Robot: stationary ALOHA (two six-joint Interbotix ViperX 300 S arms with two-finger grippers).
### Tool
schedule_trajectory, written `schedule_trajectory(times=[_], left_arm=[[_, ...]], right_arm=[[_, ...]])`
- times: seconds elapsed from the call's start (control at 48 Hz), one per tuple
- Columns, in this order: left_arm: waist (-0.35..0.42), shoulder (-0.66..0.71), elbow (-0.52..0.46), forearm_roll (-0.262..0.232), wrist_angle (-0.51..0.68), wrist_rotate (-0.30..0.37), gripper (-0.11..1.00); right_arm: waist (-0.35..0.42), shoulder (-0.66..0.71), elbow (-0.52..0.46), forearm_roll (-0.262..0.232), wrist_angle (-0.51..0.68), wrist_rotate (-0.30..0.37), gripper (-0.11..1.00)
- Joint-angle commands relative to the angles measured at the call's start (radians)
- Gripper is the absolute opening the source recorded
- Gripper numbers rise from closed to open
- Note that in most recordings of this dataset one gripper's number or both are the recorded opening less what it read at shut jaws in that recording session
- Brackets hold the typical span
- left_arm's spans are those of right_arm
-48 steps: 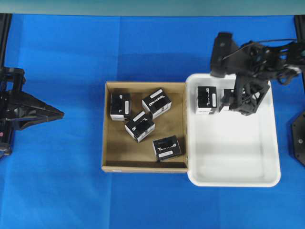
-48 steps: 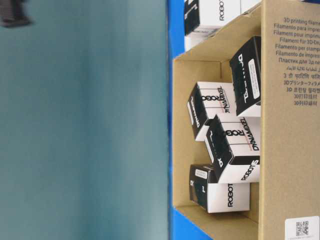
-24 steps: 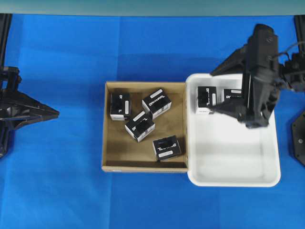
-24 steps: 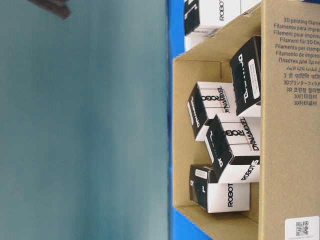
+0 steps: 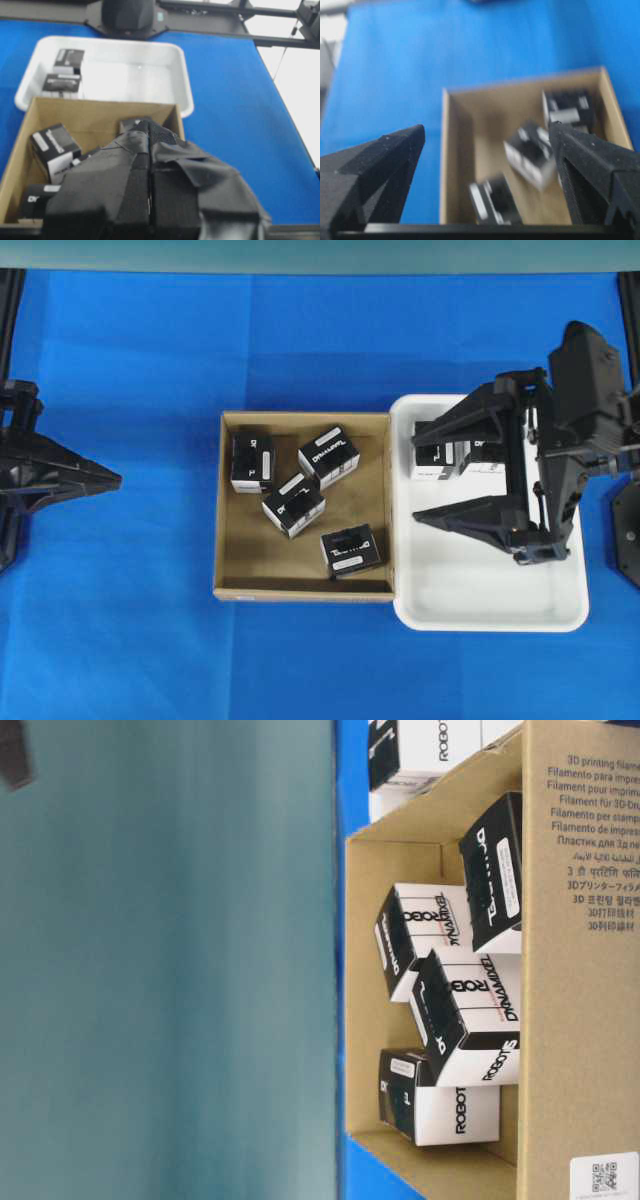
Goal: Pick a box that is randomly placed inside the cardboard box.
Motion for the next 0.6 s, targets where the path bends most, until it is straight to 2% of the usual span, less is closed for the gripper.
schedule_trajectory(times=[0.0, 0.583], left_arm=[[-0.002, -0.002, -0.028, 0.003, -0.011, -0.002, -0.07], [-0.002, -0.028, -0.029, 0.003, -0.009, -0.003, -0.07]], right_arm=[[0.014, 0.000, -0.005, -0.002, -0.060, -0.003, 0.99], [0.011, 0.009, 0.002, -0.009, -0.219, -0.009, 0.99]])
